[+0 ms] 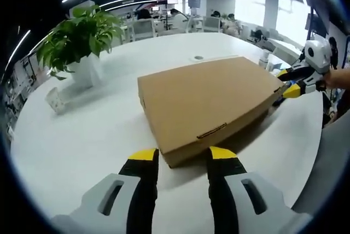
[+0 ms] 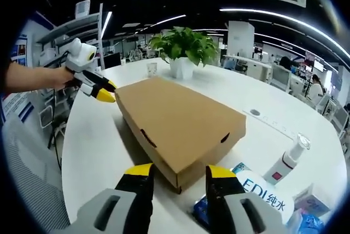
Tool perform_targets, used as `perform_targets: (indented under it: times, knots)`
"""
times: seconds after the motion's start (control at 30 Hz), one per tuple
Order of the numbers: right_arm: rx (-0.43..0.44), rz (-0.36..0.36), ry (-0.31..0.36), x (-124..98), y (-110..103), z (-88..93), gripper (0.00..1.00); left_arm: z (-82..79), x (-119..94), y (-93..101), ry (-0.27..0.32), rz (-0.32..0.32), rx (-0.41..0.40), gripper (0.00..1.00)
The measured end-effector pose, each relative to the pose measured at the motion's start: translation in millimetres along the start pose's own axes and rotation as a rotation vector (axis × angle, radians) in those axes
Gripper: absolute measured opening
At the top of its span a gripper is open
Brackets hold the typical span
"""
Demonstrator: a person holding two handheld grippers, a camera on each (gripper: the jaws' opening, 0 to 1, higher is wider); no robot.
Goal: Operate the shoe box by opening the lid, removing the specified soft item, and placing it in the target area until the item is outside and the box remains undamaged.
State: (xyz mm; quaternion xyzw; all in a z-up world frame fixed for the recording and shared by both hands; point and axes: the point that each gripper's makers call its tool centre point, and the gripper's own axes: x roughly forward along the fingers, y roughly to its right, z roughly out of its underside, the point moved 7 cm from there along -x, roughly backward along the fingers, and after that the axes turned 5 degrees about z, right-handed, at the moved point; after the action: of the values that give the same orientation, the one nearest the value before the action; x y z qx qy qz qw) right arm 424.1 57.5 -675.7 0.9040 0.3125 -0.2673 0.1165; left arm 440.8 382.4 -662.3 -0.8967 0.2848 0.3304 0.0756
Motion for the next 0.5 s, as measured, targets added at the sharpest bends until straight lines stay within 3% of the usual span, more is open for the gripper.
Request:
perform_targets:
  times: [0.27, 0.5]
  knots:
    - [0.013, 0.041, 0.013, -19.5, 6.2, 4.8, 0.41, -2.0, -12.9, 10.2, 0.033, 0.004, -0.001, 0.41]
    - [0.022, 0.074, 0.018, -41.3, 7.6, 8.5, 0.45, -4.2, -24.6, 31.8, 0.066, 0.038, 0.005, 0.46]
